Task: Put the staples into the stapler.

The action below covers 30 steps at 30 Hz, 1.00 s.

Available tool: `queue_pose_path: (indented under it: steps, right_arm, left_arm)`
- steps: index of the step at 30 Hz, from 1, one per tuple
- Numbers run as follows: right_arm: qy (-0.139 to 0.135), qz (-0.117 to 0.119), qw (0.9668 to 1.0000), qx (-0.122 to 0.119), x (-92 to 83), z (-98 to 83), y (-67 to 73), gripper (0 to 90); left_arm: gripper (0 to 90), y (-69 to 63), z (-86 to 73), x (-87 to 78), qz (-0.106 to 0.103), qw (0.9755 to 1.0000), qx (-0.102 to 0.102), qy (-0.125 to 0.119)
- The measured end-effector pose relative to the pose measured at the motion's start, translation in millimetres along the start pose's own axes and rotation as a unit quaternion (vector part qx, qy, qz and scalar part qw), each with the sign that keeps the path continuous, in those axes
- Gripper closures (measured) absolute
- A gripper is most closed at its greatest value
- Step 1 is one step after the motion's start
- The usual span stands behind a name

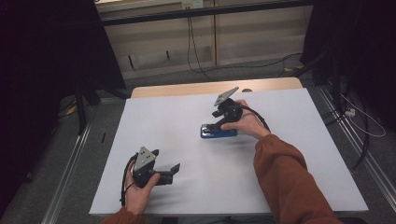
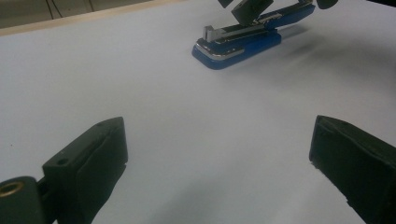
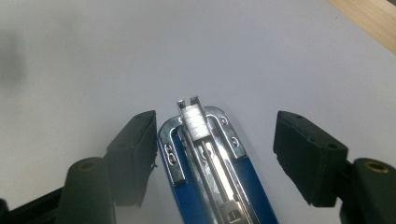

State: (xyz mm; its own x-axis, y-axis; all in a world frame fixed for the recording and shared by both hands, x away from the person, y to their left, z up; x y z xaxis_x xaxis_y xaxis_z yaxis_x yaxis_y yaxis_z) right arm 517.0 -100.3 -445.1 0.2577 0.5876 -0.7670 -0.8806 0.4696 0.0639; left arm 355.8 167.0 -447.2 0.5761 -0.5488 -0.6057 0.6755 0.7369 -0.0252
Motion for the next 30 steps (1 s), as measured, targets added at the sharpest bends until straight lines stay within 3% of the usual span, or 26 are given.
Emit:
queue_pose_path:
  steps: [6, 10, 18, 26, 30]
  right_arm:
    - [-0.008, 0.001, 0.9998, 0.018, -2.9, -4.4, 1.3, 25.5]
    - [-0.02, -0.018, 0.999, 0.035, -6.3, -6.2, -0.4, 17.3]
    - [-0.029, -0.034, 0.9975, 0.055, -11.0, -13.0, -2.6, 12.3]
    - [-0.059, -0.069, 0.9907, 0.101, -15.4, -22.8, -6.9, 7.7]
    - [-0.065, -0.087, 0.9881, 0.109, -19.4, -28.0, -7.8, 7.2]
  left_arm:
    - [4.6, -0.2, -0.1, 0.5, -0.001, 1.0, -0.003, 0.0]
    - [4.6, -0.5, -0.4, 1.1, -0.003, 1.0, -0.005, 0.001]
    - [4.6, -0.1, -0.4, 1.1, -0.003, 1.0, -0.005, 0.001]
    - [4.6, 0.6, 0.0, -0.3, 0.002, 1.0, -0.001, -0.001]
    - [4.6, 0.9, 0.4, -0.7, 0.004, 1.0, -0.005, -0.006]
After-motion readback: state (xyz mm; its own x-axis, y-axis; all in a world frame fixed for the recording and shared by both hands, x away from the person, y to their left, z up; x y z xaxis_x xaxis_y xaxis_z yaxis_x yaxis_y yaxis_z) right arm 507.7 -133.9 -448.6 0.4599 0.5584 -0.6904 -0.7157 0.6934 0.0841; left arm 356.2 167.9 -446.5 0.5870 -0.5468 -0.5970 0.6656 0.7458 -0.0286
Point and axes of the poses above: each handheld gripper's, and its own axes: x roughly forward along the jaws, z roughly out of its top, y roughly to its left, the point moved 4 cm from there along x, roughly forward along the jaws, and after that the axes turned 8 degrees about y, right-handed, at the moved point
